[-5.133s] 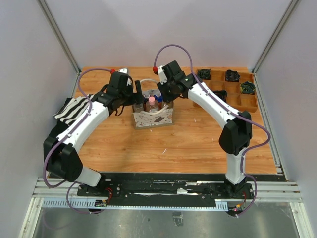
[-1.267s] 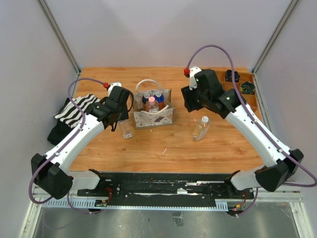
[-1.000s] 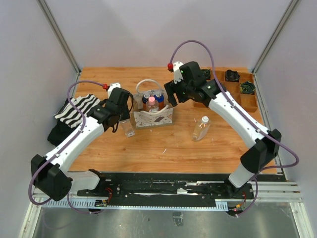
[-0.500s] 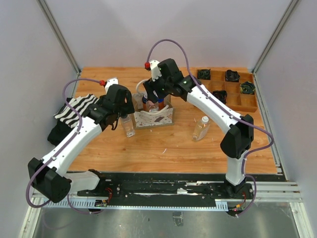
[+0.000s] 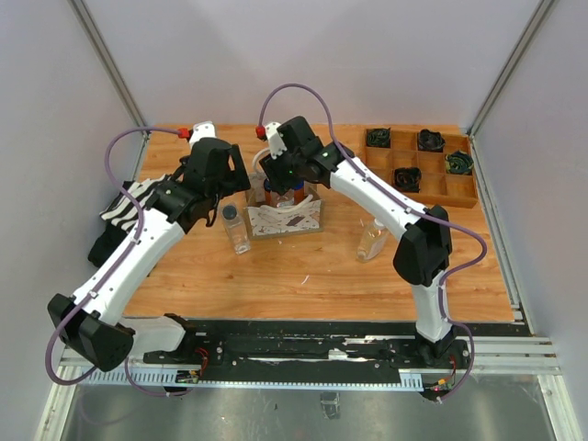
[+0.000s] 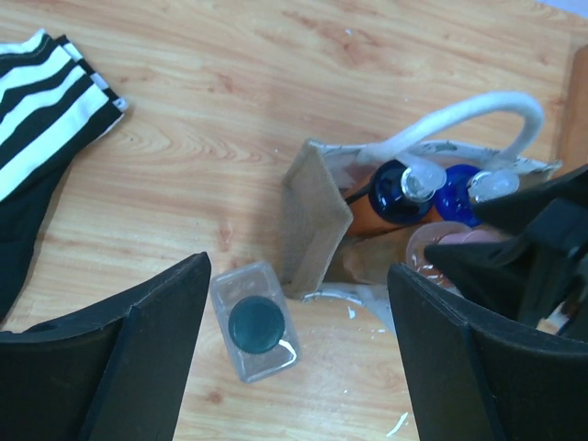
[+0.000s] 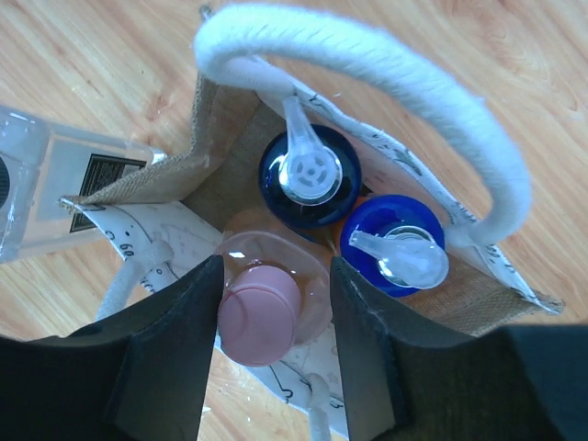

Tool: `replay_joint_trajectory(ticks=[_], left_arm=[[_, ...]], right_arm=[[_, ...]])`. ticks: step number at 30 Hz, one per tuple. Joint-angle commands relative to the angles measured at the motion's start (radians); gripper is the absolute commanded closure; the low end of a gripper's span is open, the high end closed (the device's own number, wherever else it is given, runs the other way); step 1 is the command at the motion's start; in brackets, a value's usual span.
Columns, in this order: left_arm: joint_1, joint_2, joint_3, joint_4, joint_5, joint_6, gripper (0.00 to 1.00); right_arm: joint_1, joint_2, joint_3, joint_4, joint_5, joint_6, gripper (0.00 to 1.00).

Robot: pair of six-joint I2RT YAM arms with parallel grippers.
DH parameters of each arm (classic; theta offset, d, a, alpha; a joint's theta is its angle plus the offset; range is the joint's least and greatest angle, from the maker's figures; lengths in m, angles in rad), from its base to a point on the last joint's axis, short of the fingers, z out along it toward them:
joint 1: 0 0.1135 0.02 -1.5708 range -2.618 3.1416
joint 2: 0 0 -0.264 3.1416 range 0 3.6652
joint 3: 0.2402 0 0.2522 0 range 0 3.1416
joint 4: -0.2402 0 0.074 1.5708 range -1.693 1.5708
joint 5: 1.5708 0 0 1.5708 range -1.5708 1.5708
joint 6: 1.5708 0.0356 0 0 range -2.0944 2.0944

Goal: Take the personal care products out of the canvas bag

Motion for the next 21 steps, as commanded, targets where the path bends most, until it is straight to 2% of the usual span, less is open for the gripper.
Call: replay_joint_trajectory(ticks=[1, 4, 10, 12, 21], left_arm=[[-0.002, 0.045, 0.063, 0.025, -0.027, 0.027, 0.17], [-0.002, 0.076, 0.093, 0.027, -0.019, 0.032, 0.17], [-0.002, 0.118, 0.121, 0.046, 0.014, 0.033, 0.17], [-0.002, 0.134, 0.126, 0.061, 0.032, 0.036, 0.17], [-0.002, 0.217, 0.147, 0.155, 0.090, 0.082, 0.21]], right_arm=[[0.023, 0.011, 0.027, -0.047, 0.030, -0.009, 0.53], [0.024, 0.014, 0.039, -0.078, 0.047, -0.012, 0.68], [0.024, -0.034, 0.020, -0.074, 0.065, -0.018, 0.86], [0.024, -0.041, 0.022, -0.071, 0.095, -0.018, 0.88], [0.017, -0.252, 0.001, -0.046, 0.206, -0.035, 0.89]])
